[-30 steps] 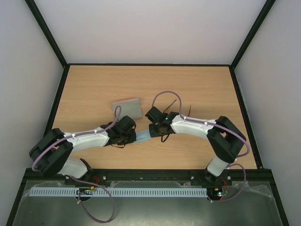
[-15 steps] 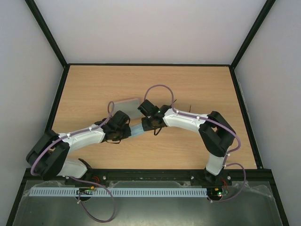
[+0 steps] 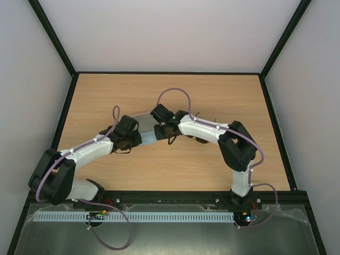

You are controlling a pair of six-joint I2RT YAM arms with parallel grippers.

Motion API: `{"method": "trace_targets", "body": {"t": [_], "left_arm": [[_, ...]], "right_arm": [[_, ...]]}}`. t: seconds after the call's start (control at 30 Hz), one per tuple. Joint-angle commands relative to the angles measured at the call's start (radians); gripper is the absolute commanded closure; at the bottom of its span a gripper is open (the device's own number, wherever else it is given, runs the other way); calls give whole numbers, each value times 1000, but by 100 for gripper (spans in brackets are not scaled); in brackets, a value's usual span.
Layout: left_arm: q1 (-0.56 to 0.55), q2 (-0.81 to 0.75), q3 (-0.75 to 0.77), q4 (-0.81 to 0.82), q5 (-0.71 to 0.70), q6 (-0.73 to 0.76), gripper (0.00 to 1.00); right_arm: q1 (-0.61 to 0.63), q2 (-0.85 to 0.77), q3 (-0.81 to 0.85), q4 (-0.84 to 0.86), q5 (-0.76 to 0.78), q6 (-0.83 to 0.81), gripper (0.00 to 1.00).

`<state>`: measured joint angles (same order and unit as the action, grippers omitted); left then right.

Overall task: Organize the sunglasses
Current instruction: Pick up the glasses cleaning cloth from the center of the board, then place the glasses cleaning cloth in the sunglasses case.

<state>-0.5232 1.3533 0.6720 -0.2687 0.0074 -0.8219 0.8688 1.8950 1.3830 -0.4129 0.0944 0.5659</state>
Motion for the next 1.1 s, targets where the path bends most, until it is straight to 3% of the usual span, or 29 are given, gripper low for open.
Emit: {"method": "trace_targets", "body": {"t": [0.0,0.47,1.07], "left_arm": [[32,-4,49,-27,-12,43,98],[102,66,137,-32,-33,92,98],[133,153,151,3,-73,105,98]], "right_arm": [[-27,37,73,-84,1,-28,99],[-63,177,288,-143,-12,-66,99],[-79,312,407,-157,-13,-84,99]]}}
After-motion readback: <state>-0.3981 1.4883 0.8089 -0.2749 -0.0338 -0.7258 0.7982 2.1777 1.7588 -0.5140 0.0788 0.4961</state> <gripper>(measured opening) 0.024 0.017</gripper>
